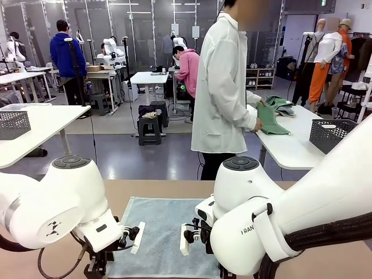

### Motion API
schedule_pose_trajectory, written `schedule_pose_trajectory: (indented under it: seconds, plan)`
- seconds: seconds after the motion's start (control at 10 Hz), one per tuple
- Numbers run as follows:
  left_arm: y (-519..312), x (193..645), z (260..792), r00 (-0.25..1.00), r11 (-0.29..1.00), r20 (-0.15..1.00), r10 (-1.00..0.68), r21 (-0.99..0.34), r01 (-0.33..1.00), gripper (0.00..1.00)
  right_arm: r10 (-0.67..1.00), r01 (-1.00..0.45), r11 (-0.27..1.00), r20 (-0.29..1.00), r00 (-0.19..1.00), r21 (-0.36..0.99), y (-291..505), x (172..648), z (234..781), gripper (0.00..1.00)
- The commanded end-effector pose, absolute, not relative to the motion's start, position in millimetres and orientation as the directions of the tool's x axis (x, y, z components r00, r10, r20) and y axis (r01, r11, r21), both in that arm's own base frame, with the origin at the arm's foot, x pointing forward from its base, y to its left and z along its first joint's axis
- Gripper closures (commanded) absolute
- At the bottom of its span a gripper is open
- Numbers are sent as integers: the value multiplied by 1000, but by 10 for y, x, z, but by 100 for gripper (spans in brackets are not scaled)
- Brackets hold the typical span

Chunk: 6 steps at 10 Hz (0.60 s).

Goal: Fold the towels and place them in the basket.
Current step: When a person lays out a Towel with hook on the table, fold it in half twice.

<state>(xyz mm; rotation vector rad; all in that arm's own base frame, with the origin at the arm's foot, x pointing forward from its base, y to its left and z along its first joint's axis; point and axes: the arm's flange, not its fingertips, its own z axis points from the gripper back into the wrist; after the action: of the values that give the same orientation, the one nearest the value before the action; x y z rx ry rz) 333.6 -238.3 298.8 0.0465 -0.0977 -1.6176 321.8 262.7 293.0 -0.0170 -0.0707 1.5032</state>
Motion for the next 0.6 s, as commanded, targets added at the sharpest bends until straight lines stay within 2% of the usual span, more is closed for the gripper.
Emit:
schedule_pose_trajectory:
  seconds: [0.0, 0.2, 0.3, 0.4, 0.5]
  plan:
    - [-2267, 3269, 2878, -73, -69, 29, -997, 113, 991, 37, 997, -994, 70, 43, 67, -79, 2506, 3094, 2834, 42]
    - [-2256, 3279, 2868, -76, -73, 26, -997, 101, 992, 37, 997, -994, 72, 43, 69, -78, 2503, 3088, 2838, 42]
    - [-2251, 3283, 2863, -83, -80, 26, -996, 102, 992, 46, 997, -995, 74, 44, 71, -74, 2501, 3090, 2838, 53]
    - [-2258, 3288, 2868, -79, -76, 27, -997, 96, 993, 56, 997, -994, 74, 44, 71, -76, 2505, 3091, 2843, 70]
    - [-2267, 3282, 2880, -83, -79, 32, -996, 93, 992, 66, 997, -994, 74, 44, 71, -77, 2508, 3089, 2849, 73]
